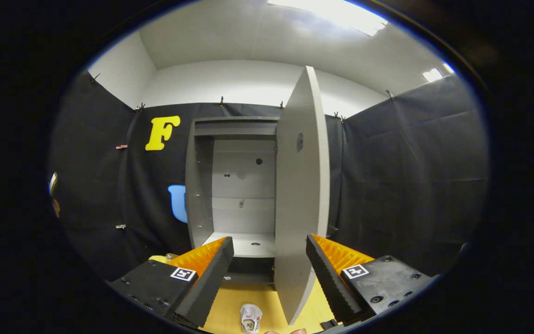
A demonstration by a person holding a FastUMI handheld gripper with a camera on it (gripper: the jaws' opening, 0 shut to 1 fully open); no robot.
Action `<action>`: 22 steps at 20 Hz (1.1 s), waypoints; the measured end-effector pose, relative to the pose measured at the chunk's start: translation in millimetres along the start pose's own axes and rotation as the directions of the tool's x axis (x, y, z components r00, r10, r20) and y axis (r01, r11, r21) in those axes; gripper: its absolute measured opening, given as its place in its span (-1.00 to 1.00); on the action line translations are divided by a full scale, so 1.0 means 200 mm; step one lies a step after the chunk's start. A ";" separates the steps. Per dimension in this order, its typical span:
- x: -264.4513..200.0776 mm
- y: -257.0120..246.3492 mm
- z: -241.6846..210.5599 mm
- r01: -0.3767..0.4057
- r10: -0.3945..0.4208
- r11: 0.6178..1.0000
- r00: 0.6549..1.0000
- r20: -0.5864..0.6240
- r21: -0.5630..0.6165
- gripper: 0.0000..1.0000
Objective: Open the shoe cabinet door, grab the shoes and put them into the shoe cabinet, then close the shoe cabinet door.
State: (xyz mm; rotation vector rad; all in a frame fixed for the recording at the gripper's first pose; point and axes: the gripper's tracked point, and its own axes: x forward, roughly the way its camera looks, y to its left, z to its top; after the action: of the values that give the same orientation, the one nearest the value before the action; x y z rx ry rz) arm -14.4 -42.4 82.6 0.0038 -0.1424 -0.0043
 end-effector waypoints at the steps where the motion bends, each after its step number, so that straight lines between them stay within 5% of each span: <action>1: 0.01 0.03 -0.03 -0.007 0.007 1.000 1.000 -0.013 0.002 0.97; 12: 0.07 0.31 -0.63 -0.062 0.072 0.997 0.965 -0.252 0.044 0.98; 17: 0.03 0.30 -1.06 -0.061 0.088 0.995 0.903 -0.421 0.077 0.98; 22: -0.06 0.36 -1.56 -0.067 0.142 0.987 0.796 -0.589 0.148 0.98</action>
State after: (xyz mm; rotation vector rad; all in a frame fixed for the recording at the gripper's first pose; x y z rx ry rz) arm 18.6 30.8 -227.3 0.1176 0.4990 0.1168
